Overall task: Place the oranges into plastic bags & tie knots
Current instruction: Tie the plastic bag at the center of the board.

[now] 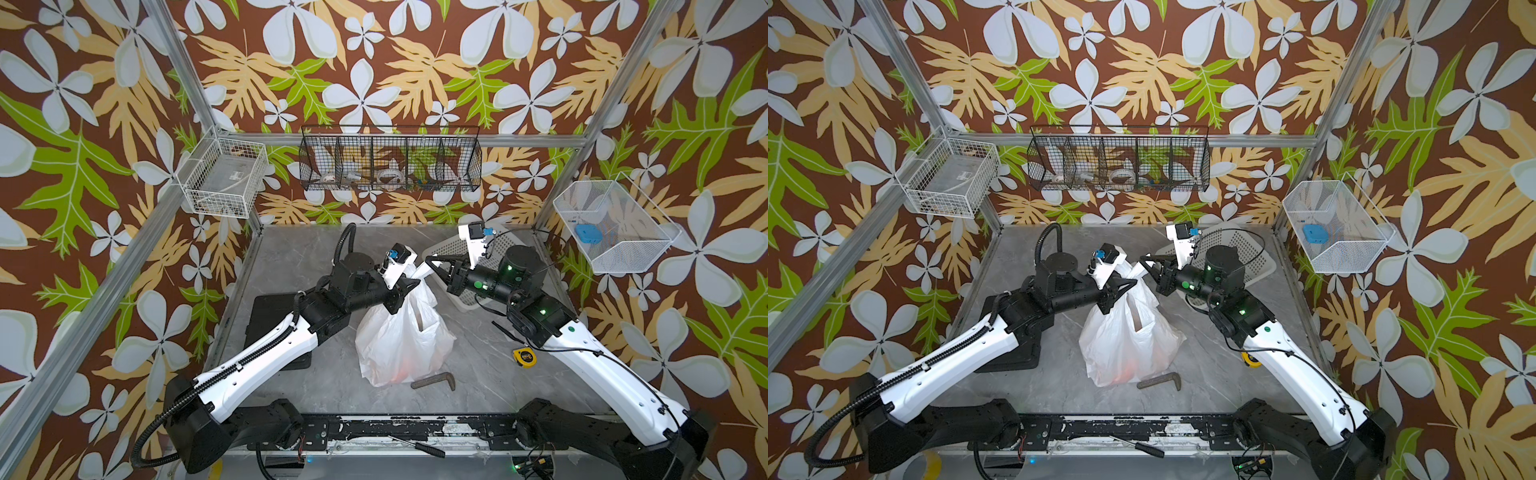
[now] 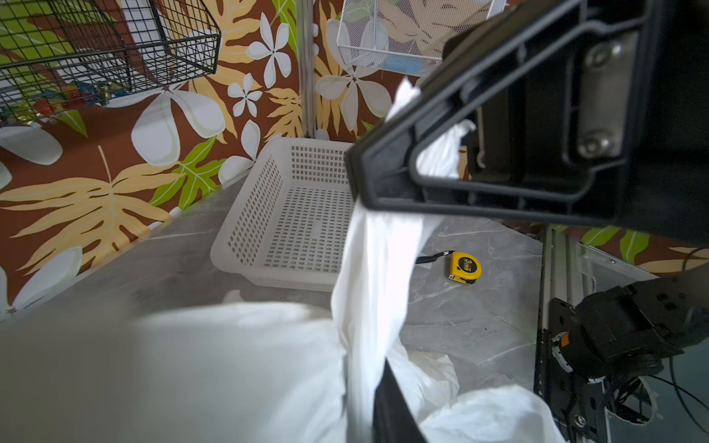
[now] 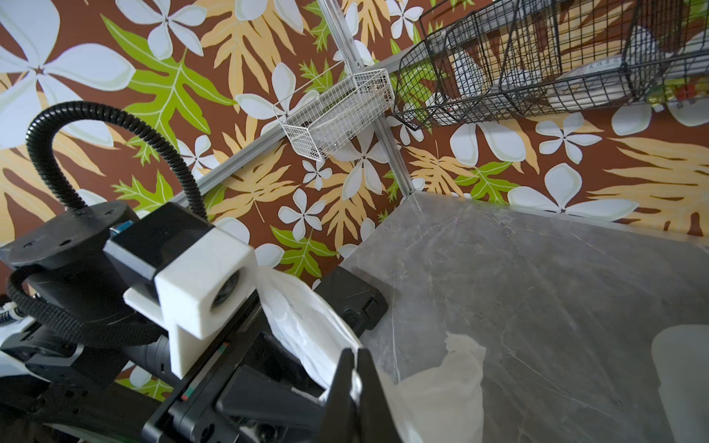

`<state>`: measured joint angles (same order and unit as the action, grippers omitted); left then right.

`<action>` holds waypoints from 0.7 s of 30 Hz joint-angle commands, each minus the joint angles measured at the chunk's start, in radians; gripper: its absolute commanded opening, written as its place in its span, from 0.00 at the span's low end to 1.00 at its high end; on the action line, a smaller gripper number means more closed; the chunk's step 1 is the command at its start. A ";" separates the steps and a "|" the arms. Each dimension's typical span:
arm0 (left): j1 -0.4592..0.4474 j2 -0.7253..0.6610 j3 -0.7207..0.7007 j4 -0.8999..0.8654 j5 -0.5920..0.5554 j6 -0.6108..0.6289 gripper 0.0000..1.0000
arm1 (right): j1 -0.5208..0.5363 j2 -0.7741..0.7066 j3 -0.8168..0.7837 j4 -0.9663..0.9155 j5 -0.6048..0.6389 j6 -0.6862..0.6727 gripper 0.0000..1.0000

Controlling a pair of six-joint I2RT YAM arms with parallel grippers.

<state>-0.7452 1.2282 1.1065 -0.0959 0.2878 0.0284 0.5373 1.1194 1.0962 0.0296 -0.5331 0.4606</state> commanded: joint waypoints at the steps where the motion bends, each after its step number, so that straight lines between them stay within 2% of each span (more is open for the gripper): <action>1: 0.023 -0.018 -0.016 0.059 0.102 -0.007 0.36 | 0.001 0.009 0.030 -0.065 -0.117 -0.175 0.00; 3: 0.036 -0.023 -0.024 0.071 0.151 -0.013 0.43 | 0.001 0.014 0.045 -0.092 -0.170 -0.250 0.00; 6: 0.042 -0.024 -0.026 0.072 0.172 -0.008 0.44 | 0.001 0.026 0.081 -0.155 -0.243 -0.368 0.00; 9: 0.051 -0.025 -0.032 0.082 0.194 -0.007 0.44 | -0.001 0.031 0.109 -0.195 -0.263 -0.453 0.00; 13: 0.068 -0.038 -0.057 0.114 0.223 -0.019 0.44 | -0.022 0.037 0.120 -0.209 -0.305 -0.498 0.00; 15: 0.076 -0.046 -0.067 0.130 0.233 -0.024 0.39 | -0.026 0.034 0.119 -0.217 -0.306 -0.516 0.00; 21: 0.078 -0.062 -0.081 0.140 0.260 -0.015 0.35 | -0.038 0.038 0.124 -0.223 -0.334 -0.543 0.00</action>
<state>-0.6685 1.1717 1.0264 0.0044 0.5198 0.0051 0.5018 1.1538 1.2110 -0.1871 -0.8349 -0.0494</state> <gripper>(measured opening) 0.347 0.049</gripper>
